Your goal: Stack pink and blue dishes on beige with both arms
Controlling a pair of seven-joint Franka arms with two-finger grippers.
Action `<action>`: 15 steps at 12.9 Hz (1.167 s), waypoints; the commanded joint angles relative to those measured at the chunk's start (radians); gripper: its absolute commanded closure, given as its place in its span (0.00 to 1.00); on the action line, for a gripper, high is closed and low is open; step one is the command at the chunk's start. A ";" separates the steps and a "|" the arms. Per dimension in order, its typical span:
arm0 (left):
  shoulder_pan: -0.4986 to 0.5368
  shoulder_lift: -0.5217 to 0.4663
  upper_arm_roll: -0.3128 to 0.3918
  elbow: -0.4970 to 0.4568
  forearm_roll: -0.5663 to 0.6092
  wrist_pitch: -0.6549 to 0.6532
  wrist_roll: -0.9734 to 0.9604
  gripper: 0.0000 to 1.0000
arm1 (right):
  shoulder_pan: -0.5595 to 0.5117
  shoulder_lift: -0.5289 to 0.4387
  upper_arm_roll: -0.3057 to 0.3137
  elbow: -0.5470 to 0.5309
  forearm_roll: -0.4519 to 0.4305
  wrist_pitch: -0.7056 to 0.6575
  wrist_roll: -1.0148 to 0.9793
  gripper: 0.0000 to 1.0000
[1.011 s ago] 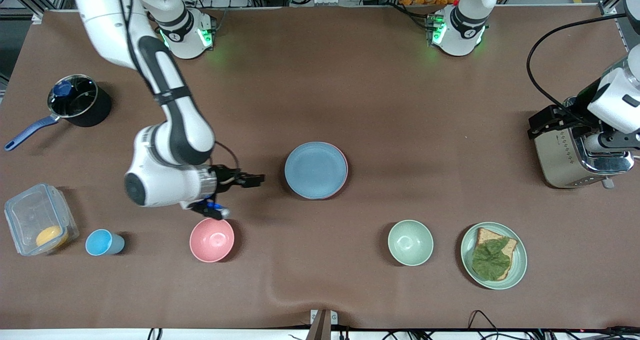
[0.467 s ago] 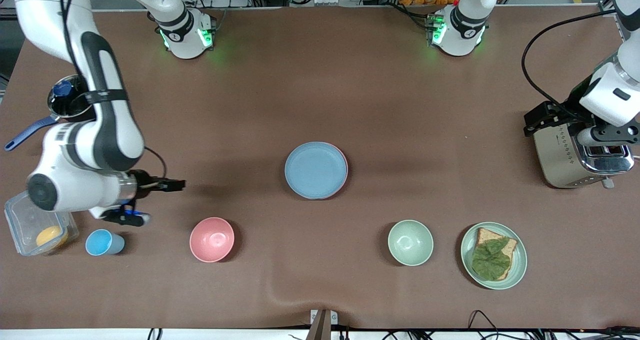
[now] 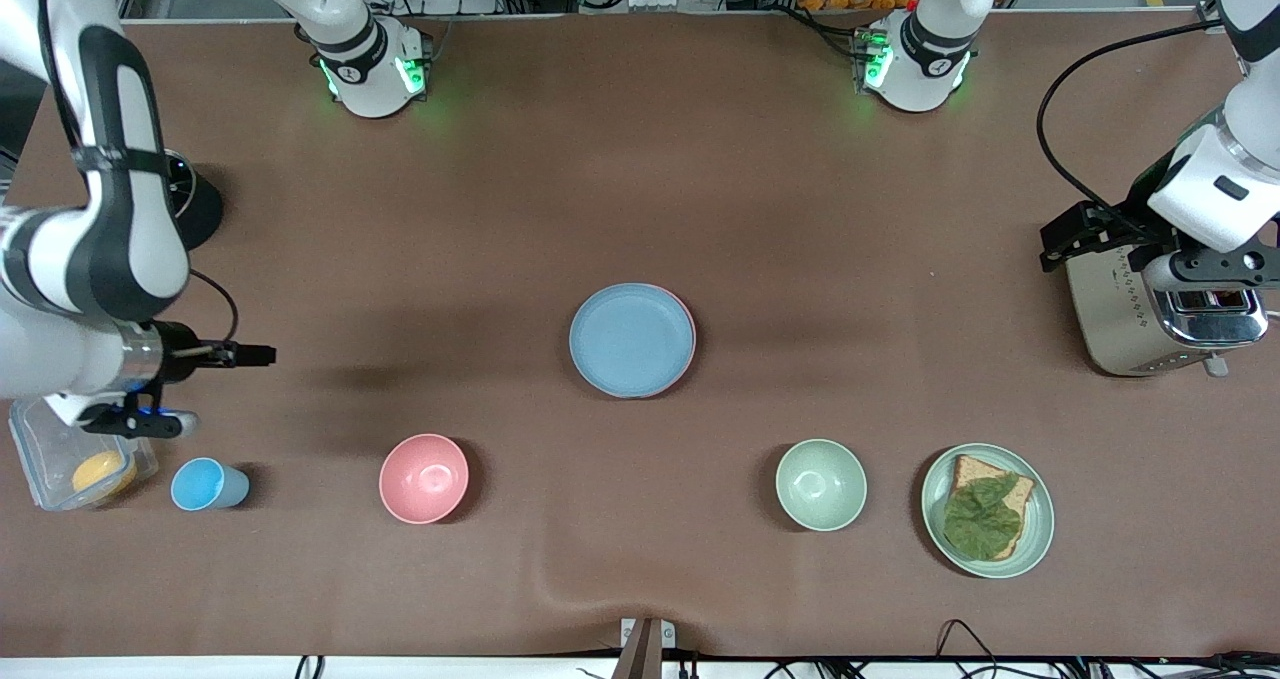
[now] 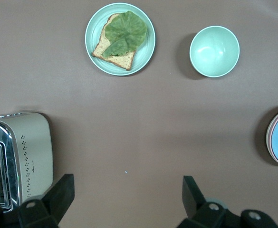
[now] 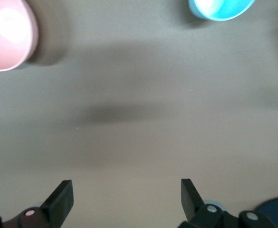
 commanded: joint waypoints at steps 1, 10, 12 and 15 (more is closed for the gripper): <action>0.000 -0.020 0.003 -0.017 -0.009 0.005 -0.002 0.00 | -0.025 -0.237 0.015 -0.160 -0.035 -0.048 -0.002 0.00; -0.002 -0.021 0.003 -0.017 0.013 0.002 -0.002 0.00 | -0.033 -0.342 0.045 0.016 -0.073 -0.295 0.017 0.00; -0.002 -0.021 0.003 -0.016 0.014 0.002 -0.002 0.00 | -0.019 -0.337 0.045 0.019 -0.083 -0.292 0.029 0.00; 0.000 -0.021 0.003 -0.017 0.014 0.002 0.000 0.00 | -0.019 -0.328 0.045 0.031 -0.084 -0.277 0.029 0.00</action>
